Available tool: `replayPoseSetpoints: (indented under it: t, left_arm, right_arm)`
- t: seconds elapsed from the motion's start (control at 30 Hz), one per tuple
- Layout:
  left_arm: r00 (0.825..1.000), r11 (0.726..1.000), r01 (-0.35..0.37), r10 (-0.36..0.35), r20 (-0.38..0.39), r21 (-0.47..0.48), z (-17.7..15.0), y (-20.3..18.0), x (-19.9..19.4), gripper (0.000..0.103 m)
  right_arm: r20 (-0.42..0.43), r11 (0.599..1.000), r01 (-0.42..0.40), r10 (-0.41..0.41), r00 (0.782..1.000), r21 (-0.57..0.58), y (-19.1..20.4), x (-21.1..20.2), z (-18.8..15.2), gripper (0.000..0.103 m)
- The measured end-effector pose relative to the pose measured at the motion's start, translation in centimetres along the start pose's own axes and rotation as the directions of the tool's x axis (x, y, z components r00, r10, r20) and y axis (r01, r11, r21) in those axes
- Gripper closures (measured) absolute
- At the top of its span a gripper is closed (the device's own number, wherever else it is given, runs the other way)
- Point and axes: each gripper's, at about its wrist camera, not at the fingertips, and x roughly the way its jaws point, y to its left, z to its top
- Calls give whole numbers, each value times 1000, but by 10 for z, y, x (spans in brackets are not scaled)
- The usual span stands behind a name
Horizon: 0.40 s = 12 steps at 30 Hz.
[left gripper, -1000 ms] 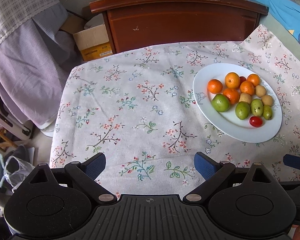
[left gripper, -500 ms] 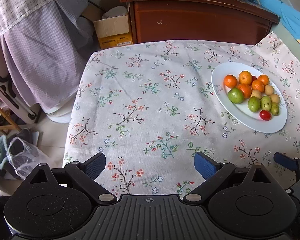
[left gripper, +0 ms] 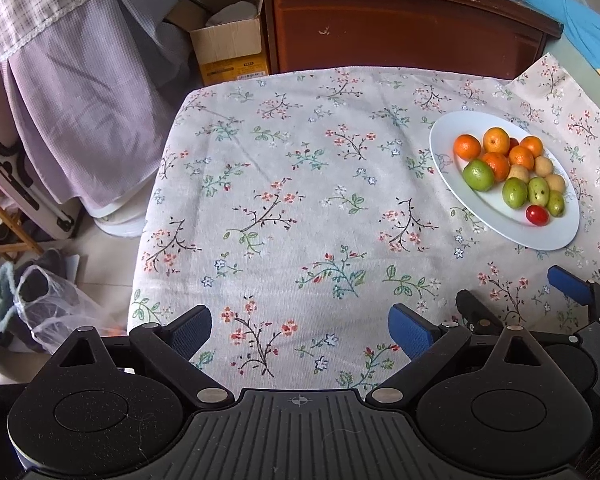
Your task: Organize fruits
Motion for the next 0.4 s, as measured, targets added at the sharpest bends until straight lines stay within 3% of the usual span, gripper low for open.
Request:
replayPoseSetpoints:
  t: [0.4]
  left_arm:
    - [1000,1000,5,-5,-2,-9,0,3,5,6]
  right_arm:
    - [5,1000,-1,1,1000,-1,0,-1,-1,0]
